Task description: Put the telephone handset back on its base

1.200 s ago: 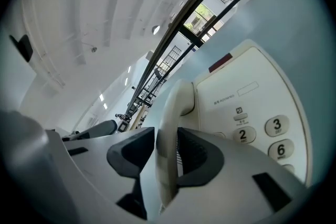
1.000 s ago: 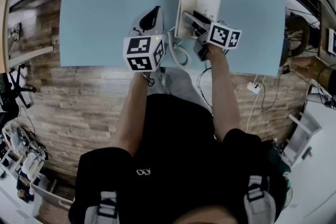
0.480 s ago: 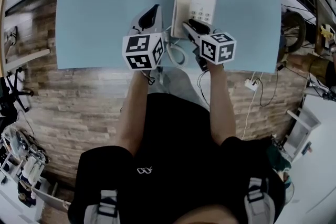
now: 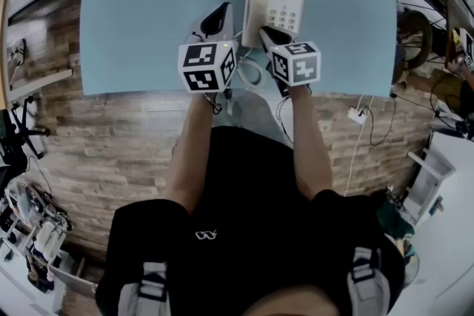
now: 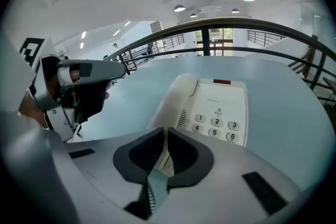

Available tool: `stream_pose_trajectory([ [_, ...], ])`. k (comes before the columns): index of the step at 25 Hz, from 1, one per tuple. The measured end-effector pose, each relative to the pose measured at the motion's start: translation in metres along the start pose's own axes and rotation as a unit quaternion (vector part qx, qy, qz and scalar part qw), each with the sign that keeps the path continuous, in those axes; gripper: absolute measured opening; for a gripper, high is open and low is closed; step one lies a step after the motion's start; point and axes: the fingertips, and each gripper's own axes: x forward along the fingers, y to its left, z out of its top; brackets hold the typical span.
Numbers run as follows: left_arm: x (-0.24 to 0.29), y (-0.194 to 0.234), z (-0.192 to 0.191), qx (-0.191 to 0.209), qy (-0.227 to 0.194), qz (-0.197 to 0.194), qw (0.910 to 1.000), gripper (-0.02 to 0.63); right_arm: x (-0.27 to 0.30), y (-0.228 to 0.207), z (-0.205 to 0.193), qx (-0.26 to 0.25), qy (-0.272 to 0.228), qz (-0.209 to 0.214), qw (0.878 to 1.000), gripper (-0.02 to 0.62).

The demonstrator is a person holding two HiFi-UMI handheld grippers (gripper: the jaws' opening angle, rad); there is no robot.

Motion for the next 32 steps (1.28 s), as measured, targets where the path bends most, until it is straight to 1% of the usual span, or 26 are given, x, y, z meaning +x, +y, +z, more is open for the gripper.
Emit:
stream_pose_trajectory([
  [3,-0.004,0.003,0.002,0.002,-0.002,0.001,1.0000,0.000,0.000,0.001,0.002,0.001,-0.003,0.002,1.000,0.018],
  [5,-0.006,0.006,0.005,0.004,-0.006,0.003,1.0000,0.000,-0.004,0.000,0.011,0.002,-0.019,0.000,1.000,0.018],
  [9,-0.007,0.003,0.017,0.015,-0.017,0.002,0.9997,0.000,-0.020,-0.006,0.044,-0.004,-0.088,-0.015,0.996,0.009],
  [12,-0.011,-0.006,0.031,0.029,-0.031,0.000,0.9991,0.000,-0.041,-0.011,0.073,-0.003,-0.155,-0.020,0.988,-0.002],
  [15,-0.017,-0.018,0.047,0.047,-0.049,-0.002,0.9977,0.000,-0.066,-0.011,0.098,-0.009,-0.214,-0.020,0.977,-0.005],
  [20,-0.024,-0.041,0.081,0.079,-0.089,-0.011,0.9929,0.000,-0.114,-0.006,0.138,-0.042,-0.298,-0.037,0.953,-0.005],
  [24,-0.034,-0.065,0.111,0.110,-0.124,-0.020,0.9860,0.000,-0.155,-0.002,0.164,-0.070,-0.345,-0.057,0.934,-0.005],
  [29,-0.046,-0.091,0.142,0.152,-0.164,-0.022,0.9743,0.000,-0.207,-0.003,0.186,-0.082,-0.409,-0.082,0.905,-0.005],
  [32,-0.048,-0.101,0.149,0.160,-0.176,-0.023,0.9710,0.000,-0.225,-0.006,0.188,-0.094,-0.427,-0.091,0.895,-0.005],
])
